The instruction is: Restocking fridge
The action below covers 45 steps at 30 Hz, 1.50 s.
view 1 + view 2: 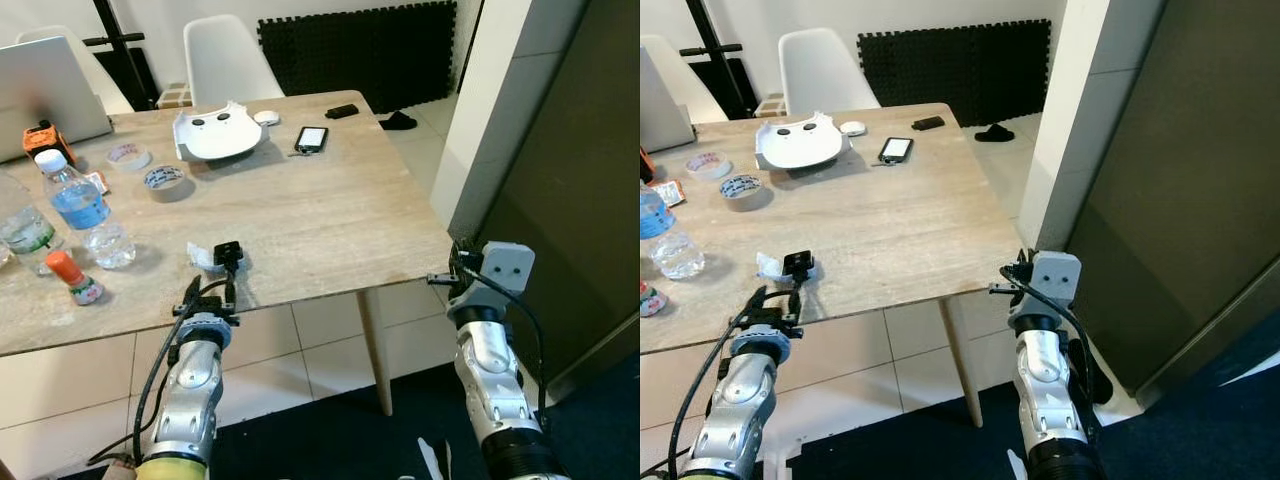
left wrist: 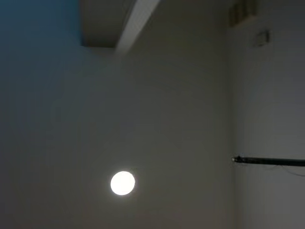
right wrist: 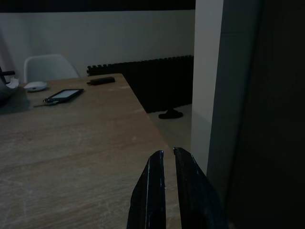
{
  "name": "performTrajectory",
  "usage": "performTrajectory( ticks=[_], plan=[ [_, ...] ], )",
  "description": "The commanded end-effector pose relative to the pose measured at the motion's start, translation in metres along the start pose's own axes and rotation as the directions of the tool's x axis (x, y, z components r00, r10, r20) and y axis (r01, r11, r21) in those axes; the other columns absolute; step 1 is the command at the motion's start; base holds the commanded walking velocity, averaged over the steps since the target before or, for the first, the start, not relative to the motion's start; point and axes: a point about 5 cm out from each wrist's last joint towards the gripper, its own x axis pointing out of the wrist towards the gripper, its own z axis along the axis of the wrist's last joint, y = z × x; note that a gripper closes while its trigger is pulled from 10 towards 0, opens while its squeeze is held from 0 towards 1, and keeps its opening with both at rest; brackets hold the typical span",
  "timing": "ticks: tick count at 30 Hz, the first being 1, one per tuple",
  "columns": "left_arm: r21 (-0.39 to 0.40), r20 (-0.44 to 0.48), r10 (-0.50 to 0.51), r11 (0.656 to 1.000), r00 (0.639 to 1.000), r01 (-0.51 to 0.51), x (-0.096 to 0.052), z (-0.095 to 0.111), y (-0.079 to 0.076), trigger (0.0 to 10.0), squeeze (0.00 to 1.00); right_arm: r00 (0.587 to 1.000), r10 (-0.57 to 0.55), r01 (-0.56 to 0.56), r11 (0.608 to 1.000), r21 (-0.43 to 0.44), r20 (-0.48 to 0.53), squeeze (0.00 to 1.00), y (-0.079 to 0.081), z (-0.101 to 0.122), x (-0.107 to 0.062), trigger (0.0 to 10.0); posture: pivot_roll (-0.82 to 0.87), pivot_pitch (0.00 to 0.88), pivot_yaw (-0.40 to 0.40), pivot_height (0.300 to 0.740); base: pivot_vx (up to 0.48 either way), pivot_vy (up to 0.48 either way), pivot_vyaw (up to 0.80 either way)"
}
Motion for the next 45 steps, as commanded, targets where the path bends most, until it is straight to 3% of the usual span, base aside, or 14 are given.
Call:
performTrajectory(
  ticks=[1,6,7,11,20,25,28,32,38,42,45],
  plan=[
    [0.001,-0.015,0.002,1.000,1.000,-0.002,0.000,-0.004,-0.001,10.0,0.00,1.000,0.002,-0.003,1.000,-0.004,-0.010,0.00,-0.001,-0.001,-0.001,10.0,0.04,0.042,-0.008,0.740,0.000,0.000,0.00],
    [-0.009,-0.003,-0.019,1.000,1.000,0.019,0.002,-0.001,-0.008,10.0,0.00,1.000,0.011,-0.011,1.000,-0.014,-0.001,0.00,-0.001,0.002,-0.001,10.0,0.02,0.032,-0.012,0.740,0.000,0.000,0.00],
    [-0.017,0.020,-0.046,0.999,0.999,0.046,0.003,0.004,-0.018,10.0,0.00,1.000,0.016,-0.016,1.000,-0.023,0.011,0.00,-0.003,0.004,-0.001,10.0,0.02,0.019,-0.013,0.740,0.000,0.000,0.00],
    [-0.024,0.048,-0.073,0.997,0.996,0.074,0.004,0.011,-0.027,10.0,0.00,1.000,0.011,-0.010,1.000,-0.026,0.018,0.00,-0.005,0.007,0.001,10.0,0.02,0.012,-0.020,0.740,0.000,0.000,0.00],
    [-0.042,0.067,-0.054,0.998,0.996,0.057,0.010,0.017,-0.024,10.0,0.00,0.998,0.027,-0.025,0.999,-0.027,0.049,0.00,-0.003,0.017,0.003,10.0,0.01,0.000,-0.031,0.740,0.000,0.000,0.00],
    [-0.031,0.087,-0.062,0.997,0.994,0.064,0.013,0.024,-0.023,10.0,0.00,0.996,-0.032,0.038,0.997,-0.062,0.087,0.00,-0.021,0.037,0.015,10.0,0.03,0.005,-0.021,0.740,0.000,0.000,0.00],
    [-0.020,0.092,-0.063,0.998,0.994,0.065,0.014,0.027,-0.017,10.0,0.00,0.992,-0.096,0.102,0.993,-0.062,0.086,0.00,-0.042,0.050,0.024,10.0,0.04,0.013,-0.002,0.740,0.000,0.000,0.00],
    [-0.004,0.091,-0.060,0.998,0.994,0.060,0.016,0.028,-0.010,10.0,0.00,0.994,-0.071,0.075,0.996,-0.055,0.082,0.00,-0.046,0.060,0.027,10.0,0.04,0.015,0.001,0.740,0.000,0.000,0.00],
    [-0.011,0.076,-0.057,0.998,0.995,0.058,0.011,0.022,-0.012,10.0,0.00,0.997,-0.052,0.056,0.996,-0.065,0.063,0.00,-0.031,0.039,0.017,10.0,0.04,0.025,-0.009,0.740,0.000,0.000,0.00],
    [-0.010,0.060,-0.053,0.998,0.997,0.054,0.010,0.018,-0.015,10.0,0.00,0.996,-0.085,0.087,0.994,-0.073,0.031,0.00,-0.032,0.021,0.012,10.0,0.05,0.027,-0.010,0.740,0.000,0.000,0.00],
    [-0.005,0.064,-0.071,0.997,0.995,0.072,0.009,0.018,-0.015,10.0,0.00,0.994,-0.096,0.101,0.990,-0.096,0.053,0.00,-0.032,0.021,0.013,10.0,0.04,0.017,-0.003,0.740,0.000,0.000,0.00]
  ],
)
